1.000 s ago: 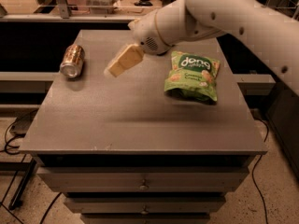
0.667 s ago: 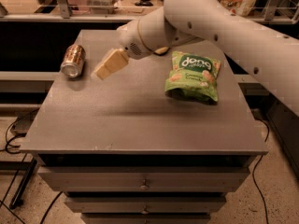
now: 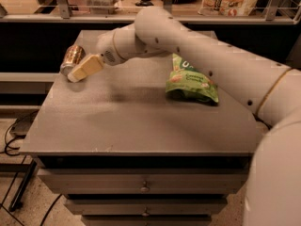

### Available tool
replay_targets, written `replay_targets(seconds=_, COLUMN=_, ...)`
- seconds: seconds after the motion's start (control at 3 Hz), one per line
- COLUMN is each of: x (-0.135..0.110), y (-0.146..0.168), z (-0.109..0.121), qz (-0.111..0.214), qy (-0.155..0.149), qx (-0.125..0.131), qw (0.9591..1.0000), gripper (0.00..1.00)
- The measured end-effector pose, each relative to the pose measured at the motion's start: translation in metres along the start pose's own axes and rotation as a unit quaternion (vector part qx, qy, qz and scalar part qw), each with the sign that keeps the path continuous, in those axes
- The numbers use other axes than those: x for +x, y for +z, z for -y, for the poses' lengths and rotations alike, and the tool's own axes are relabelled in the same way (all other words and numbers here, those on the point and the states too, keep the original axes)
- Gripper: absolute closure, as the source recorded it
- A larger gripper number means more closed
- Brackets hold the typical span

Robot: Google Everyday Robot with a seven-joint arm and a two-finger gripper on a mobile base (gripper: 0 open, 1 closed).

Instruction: Pick orange can

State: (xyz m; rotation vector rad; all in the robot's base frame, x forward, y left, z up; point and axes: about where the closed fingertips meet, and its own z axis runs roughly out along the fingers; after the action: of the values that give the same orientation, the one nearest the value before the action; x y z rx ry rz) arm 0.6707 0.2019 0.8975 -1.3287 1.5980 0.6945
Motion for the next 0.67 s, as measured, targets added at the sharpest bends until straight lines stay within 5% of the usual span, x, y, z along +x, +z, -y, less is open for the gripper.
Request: replay_targets(seconds=0.67, x=-0.006, y=0.078, z=0.019, qz=0.046, qy=0.035, qx=-0.021, qw=0.9981, gripper=0.0)
